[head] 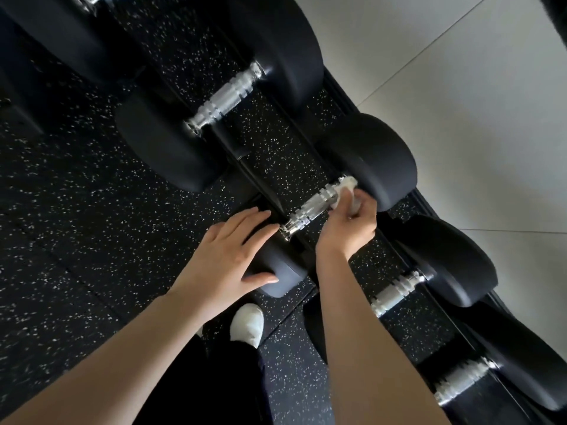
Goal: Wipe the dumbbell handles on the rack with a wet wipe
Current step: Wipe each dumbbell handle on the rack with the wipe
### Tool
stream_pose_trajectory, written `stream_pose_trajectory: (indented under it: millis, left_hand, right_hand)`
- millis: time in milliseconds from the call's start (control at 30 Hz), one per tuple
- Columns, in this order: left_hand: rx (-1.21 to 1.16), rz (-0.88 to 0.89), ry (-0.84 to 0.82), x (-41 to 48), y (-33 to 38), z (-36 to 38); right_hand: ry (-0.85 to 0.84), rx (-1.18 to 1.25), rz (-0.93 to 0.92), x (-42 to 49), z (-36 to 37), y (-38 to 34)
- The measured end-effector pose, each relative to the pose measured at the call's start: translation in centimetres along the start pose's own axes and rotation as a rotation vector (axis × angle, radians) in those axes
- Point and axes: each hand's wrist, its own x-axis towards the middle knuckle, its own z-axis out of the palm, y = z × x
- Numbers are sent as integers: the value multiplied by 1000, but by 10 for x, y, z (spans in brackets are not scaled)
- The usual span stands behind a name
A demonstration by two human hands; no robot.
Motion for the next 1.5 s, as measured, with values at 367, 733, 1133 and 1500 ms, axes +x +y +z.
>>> stream_pose_trajectory:
  millis: [367,733,1133,1500]
  left_hand:
    - [-22,-29,8,-2,-1,3]
    - [-51,-26,7,-4,-3,6]
    - [-48,-6,12,-3,-4,5]
    - [-25,5,14,-2,-5,5]
  right_hand:
    - [-639,-250,-313,-27,-31,39]
    - [-570,-243,-298,-20,-31,33]
    - [-462,-71,141,-28,-31,39]
    - [-128,437,382,22,-13,7]
